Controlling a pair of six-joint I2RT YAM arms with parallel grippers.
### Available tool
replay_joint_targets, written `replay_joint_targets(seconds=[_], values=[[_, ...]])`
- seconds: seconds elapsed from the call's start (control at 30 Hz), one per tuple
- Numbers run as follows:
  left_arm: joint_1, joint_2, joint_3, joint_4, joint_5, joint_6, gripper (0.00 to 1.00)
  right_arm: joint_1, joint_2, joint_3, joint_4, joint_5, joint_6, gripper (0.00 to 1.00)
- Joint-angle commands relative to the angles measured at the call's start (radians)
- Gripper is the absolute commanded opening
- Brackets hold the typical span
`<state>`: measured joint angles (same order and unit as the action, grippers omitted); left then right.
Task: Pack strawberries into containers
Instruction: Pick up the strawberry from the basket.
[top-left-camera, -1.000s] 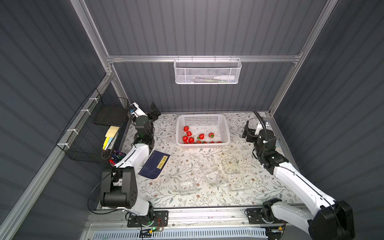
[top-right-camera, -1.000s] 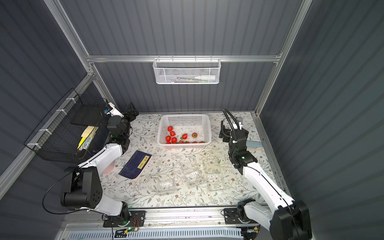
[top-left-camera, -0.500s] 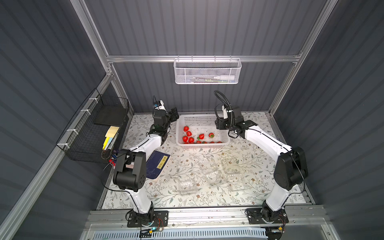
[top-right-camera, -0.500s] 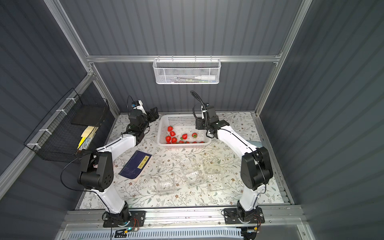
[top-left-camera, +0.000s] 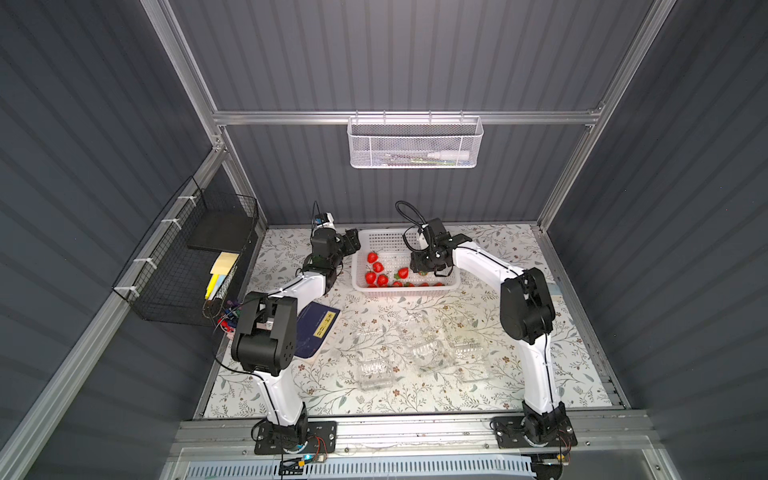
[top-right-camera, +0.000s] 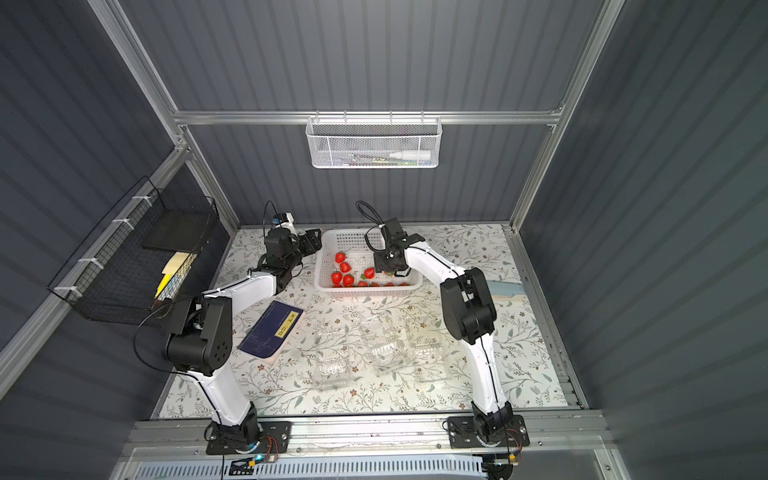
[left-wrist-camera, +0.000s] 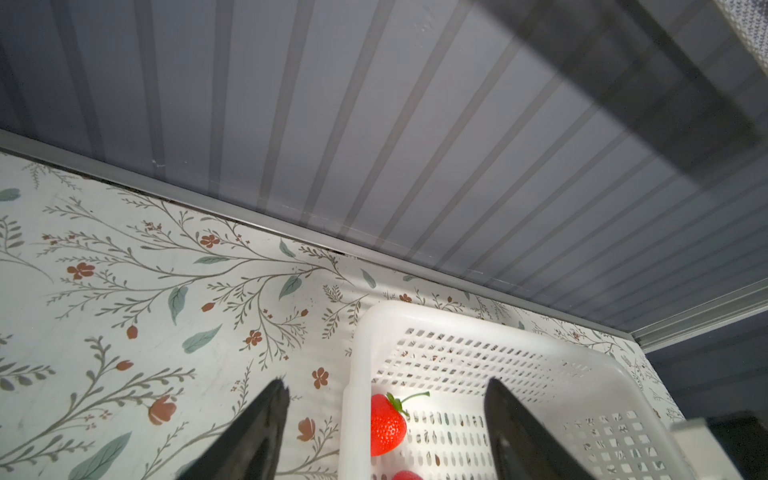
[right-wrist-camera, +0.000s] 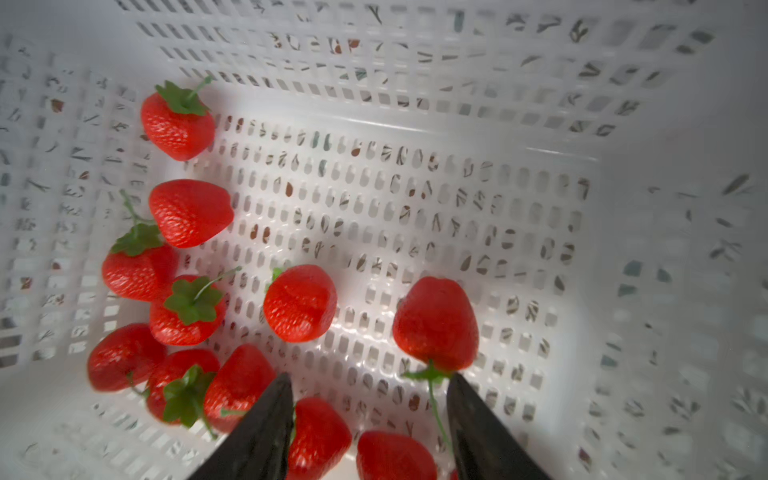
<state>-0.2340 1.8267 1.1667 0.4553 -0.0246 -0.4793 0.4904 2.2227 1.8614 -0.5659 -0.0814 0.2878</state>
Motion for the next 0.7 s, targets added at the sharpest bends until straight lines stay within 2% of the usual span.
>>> replay_joint_targets(seconds=[0.0, 0.23, 0.5, 0.67], values=[[0.001, 0.005, -0.027, 0.015, 0.019, -0.010, 0.76, 0.000, 0.062, 0.070, -0.060, 0.043, -0.035, 0.60], [-0.002, 0.025, -0.034, 0.017, 0.032, -0.010, 0.76, 0.000, 0.154, 0.132, -0.055, 0.136, -0.055, 0.61], [-0.002, 0.038, -0.035, 0.014, 0.026, -0.004, 0.76, 0.002, 0.213, 0.173, -0.021, 0.144, -0.043, 0.62], [-0.002, 0.057, -0.030, 0.013, 0.034, -0.002, 0.76, 0.005, 0.232, 0.179, 0.042, 0.152, -0.033, 0.67]])
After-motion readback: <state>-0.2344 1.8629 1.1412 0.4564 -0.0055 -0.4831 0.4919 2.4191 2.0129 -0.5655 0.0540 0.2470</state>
